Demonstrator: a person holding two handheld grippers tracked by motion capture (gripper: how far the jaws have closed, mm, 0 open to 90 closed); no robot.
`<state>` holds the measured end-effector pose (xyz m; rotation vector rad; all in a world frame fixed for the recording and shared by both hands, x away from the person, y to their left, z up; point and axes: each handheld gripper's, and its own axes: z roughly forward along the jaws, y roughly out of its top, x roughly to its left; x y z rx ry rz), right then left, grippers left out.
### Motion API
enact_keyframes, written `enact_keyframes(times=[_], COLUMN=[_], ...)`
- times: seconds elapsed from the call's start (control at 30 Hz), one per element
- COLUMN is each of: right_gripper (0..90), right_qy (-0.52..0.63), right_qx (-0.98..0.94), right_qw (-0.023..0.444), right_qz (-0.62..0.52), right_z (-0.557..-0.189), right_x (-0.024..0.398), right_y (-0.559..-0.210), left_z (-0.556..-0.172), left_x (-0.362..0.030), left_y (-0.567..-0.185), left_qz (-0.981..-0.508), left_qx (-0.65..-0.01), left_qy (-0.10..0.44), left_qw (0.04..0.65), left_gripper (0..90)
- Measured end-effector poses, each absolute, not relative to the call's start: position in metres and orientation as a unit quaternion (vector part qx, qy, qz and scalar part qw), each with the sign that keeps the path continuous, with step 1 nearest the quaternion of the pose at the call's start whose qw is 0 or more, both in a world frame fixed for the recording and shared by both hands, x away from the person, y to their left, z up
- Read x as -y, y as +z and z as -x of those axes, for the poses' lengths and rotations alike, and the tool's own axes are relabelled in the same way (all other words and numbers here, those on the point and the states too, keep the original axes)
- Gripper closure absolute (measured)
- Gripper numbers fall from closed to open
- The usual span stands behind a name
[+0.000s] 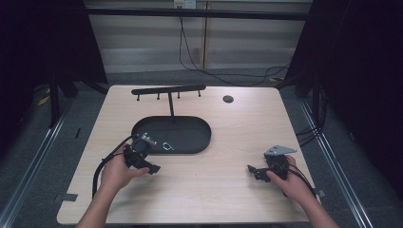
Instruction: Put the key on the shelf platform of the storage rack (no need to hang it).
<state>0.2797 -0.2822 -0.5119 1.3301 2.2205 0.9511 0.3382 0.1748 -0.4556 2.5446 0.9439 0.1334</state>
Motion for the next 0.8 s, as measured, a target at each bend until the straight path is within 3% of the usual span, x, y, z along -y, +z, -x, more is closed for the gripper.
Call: enact_keyframes(times=[0.8], right_gripper=[12.9], right_qy=[0.339], right_qx=[-0.79], right_qw=[0.191], right_qz=[-0.474], right_z=[-0.28], right_x=[0.282], right_y=[-0.512], left_z=[-0.315], left_x=[-0.209], left_y=[-0.481], left_qz=[-0.918], left_qx=[-0.326], left_qy=[0.065], left_qw=[0.218], left_gripper=[23.2])
